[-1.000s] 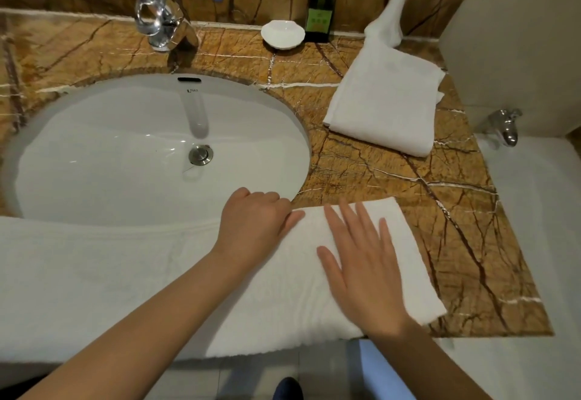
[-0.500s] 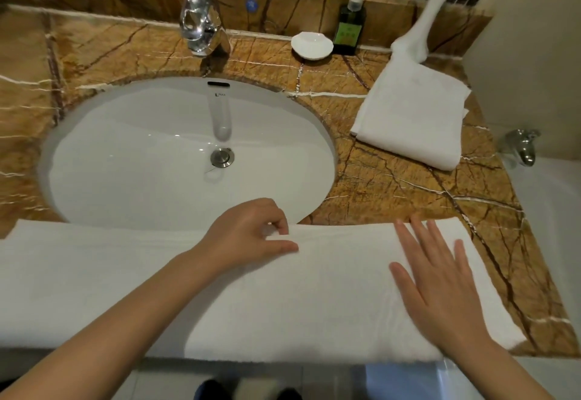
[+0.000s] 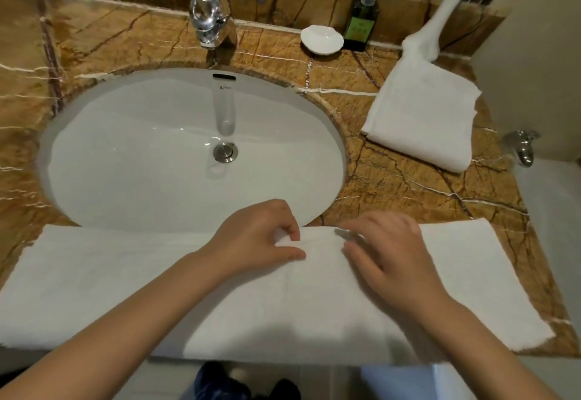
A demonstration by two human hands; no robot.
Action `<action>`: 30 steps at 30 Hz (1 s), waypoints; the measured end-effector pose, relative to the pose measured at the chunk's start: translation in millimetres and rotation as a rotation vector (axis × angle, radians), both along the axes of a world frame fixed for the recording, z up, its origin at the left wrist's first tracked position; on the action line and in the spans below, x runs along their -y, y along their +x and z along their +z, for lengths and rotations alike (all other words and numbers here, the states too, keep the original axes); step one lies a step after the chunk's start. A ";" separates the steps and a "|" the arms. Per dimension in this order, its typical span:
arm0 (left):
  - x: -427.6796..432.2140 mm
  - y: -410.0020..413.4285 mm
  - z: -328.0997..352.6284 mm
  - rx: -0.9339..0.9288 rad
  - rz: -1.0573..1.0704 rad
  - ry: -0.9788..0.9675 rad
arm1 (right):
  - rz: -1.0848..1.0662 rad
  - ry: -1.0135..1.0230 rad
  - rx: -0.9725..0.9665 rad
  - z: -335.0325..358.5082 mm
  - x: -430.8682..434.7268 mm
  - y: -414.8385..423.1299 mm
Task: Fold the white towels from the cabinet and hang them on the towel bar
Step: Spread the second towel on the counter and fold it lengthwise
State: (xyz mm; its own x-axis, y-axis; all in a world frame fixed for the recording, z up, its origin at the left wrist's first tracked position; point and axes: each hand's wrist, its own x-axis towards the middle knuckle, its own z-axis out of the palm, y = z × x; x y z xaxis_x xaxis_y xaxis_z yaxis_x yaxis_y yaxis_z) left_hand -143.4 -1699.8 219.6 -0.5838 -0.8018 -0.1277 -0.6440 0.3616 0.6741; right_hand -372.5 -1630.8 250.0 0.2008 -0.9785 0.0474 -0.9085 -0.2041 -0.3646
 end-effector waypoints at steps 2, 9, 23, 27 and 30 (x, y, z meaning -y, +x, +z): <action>2.2 0.4 3.1 -0.005 -0.014 0.020 | 0.050 0.059 0.033 -3.1 10.3 16.7; 1.1 -1.1 10.0 0.045 -0.030 -0.132 | 0.022 0.149 0.054 -5.6 25.7 19.6; 1.5 10.4 7.9 0.102 -0.026 -0.157 | -0.035 0.132 -0.123 -13.3 29.0 26.1; 7.0 6.7 3.7 0.187 -0.017 -0.259 | -0.054 0.089 -0.190 -13.1 34.8 25.1; 5.8 6.8 -1.5 0.226 -0.002 -0.255 | -0.120 -0.013 -0.189 -18.5 30.7 20.9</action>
